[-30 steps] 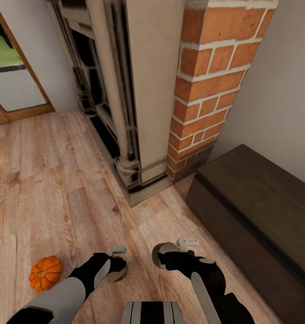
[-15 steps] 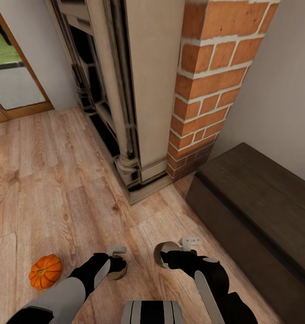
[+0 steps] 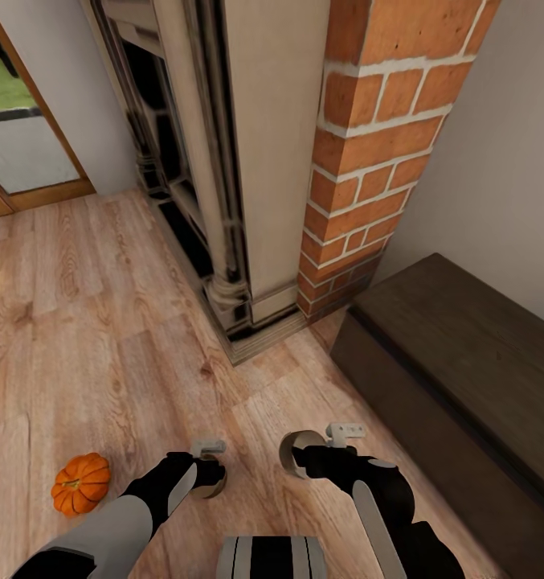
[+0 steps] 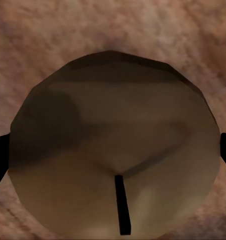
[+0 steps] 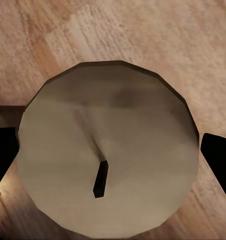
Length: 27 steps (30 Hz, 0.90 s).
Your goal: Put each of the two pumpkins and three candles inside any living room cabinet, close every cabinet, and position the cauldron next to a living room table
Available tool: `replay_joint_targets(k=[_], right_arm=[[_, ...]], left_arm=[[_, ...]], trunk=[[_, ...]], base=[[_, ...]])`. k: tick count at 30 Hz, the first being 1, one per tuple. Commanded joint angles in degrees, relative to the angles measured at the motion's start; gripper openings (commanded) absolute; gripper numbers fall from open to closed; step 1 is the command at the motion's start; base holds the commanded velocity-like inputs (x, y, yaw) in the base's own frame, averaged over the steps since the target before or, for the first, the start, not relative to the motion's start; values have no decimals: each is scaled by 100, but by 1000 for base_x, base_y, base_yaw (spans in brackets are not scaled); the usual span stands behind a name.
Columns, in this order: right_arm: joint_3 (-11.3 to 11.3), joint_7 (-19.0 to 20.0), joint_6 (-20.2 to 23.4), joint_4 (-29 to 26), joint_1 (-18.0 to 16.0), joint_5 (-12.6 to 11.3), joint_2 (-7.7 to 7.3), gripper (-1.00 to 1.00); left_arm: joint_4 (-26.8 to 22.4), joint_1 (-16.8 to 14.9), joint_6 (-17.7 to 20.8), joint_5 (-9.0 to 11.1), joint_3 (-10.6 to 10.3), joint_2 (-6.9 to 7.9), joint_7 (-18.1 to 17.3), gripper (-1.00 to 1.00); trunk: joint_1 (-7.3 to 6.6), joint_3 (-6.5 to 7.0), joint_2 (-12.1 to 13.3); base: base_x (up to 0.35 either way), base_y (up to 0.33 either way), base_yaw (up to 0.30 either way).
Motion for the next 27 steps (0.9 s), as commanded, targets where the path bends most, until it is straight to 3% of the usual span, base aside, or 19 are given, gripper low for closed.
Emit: replay_joint_targets(k=[1,13,14,27], right_arm=[[4,-58,17,-6,-3,-64,-1,-100],[12,-62,18,-5,-4,-64,1,-100],[12,-62,17,-4,-3,-64,-1,-100],[12,-62,25,-2,-3,-64,-4,-100]], left_arm=[[-12,0,29,58,-45,3,39,100],[-12,0,27,60,-45,3,38,100],[-12,0,23,59,-45,3,40,-100],[-12,0,-33,67,-45,3,46,-100]], trunk=[[1,-27,-3],[1,-27,-3],[1,-27,-3],[1,-27,-3]], base=[[0,0,0],[0,0,0],[0,0,0],[0,0,0]])
